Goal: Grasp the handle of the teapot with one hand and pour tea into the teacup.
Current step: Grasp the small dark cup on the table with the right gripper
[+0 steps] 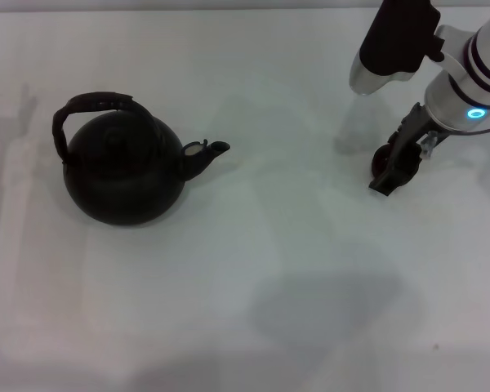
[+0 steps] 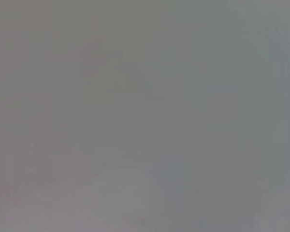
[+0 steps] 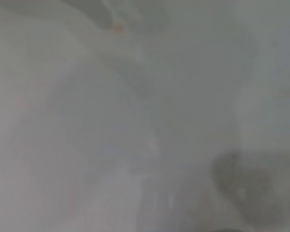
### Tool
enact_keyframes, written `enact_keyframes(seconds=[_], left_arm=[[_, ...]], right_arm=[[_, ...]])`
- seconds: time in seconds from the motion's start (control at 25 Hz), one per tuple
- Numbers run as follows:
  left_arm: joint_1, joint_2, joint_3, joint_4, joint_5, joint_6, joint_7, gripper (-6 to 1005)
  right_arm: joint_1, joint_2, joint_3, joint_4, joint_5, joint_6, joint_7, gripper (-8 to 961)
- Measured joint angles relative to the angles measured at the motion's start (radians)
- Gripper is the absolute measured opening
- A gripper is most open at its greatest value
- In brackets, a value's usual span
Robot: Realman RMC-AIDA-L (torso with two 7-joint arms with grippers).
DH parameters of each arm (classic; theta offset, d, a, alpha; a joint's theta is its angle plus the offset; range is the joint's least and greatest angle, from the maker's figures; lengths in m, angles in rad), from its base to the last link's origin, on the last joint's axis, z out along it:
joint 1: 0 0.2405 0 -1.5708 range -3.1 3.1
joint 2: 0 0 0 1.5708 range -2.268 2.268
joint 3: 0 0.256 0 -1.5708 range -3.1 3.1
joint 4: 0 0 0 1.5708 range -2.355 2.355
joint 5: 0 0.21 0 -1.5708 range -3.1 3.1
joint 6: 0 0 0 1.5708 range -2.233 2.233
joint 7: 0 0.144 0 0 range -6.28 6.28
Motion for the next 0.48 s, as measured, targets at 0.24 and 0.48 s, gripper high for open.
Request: enact_keyframes(seconds=[0.24,0.48], left_arm=[[-0.002,0.0,0.0,0.0,0.001,0.0,0.0,891],[-0.002,0.0,0.0,0.0,0.001,0.002,0.0,891]], right_arm=[[0.002,-0.002,0.018,-0.002,-0.003,0.019,0.005,751],[0.009,-0.002,0.041,-0.002,-0.014,0.051,0.005,741]])
